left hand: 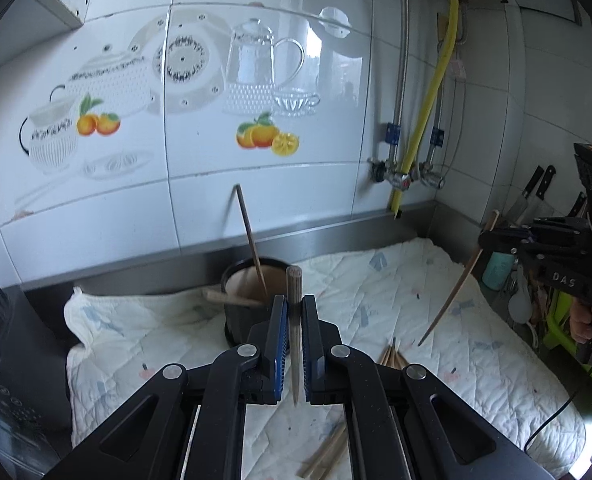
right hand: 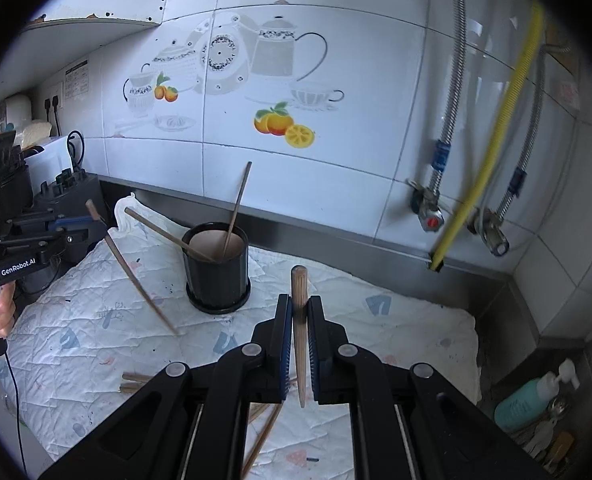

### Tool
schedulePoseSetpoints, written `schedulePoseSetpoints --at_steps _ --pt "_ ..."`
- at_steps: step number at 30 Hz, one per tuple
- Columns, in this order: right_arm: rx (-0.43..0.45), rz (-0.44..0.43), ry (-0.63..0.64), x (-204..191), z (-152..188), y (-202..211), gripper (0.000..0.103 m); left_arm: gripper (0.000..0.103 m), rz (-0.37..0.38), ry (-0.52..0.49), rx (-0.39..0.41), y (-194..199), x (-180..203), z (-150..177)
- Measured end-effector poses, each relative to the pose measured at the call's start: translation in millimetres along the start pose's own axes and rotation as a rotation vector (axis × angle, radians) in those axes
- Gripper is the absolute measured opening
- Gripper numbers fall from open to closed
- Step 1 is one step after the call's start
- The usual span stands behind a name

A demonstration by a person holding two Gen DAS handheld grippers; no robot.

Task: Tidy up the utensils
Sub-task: 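Carry both held chopsticks to the black holder and lower them in, then open both tools to release the chopsticks into the holder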

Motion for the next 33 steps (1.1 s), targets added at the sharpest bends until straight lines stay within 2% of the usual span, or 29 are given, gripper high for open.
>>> schedulePoseSetpoints --at_steps 8,14,18,23,27,33 --pt "0.048 -0.037 0.027 -10.1 -51.5 -5.0 0.01 0.006 0.006 0.04 0.102 17.3 -9.7 -66.4" --pt "0.136 -0.085 0.013 -21.9 -96.8 -9.1 0.01 0.006 -0.077 0.057 0.218 21.8 -29.6 -118.8" --pt "0.174 -0.121 -0.002 -31.5 -117.2 -19.8 0.01 0.006 -0.092 0.101 0.243 11.3 -43.9 -138.4" --pt "0.201 -0.16 -0.025 -39.0 -131.4 -39.5 0.01 0.006 -0.123 0.11 0.258 -9.7 -57.0 -141.7" --pt "0.205 -0.184 -0.045 -43.7 -133.6 -58.1 0.01 0.006 -0.133 0.129 0.234 -31.6 -65.9 -131.2" --pt "0.14 -0.186 -0.053 -48.3 -117.4 -88.1 0.01 0.006 -0.155 0.111 0.159 -63.2 -69.8 -107.5"
Point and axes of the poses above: each gripper's, at about its wrist camera, not at the fingertips, and y roughly against the way its jaws point, x to its right, z to its underside, the point moved 10 cm from there along -y, roughly the way its jaws point, and after that the axes turned 11 degrees about -z, right-handed, at the moved point
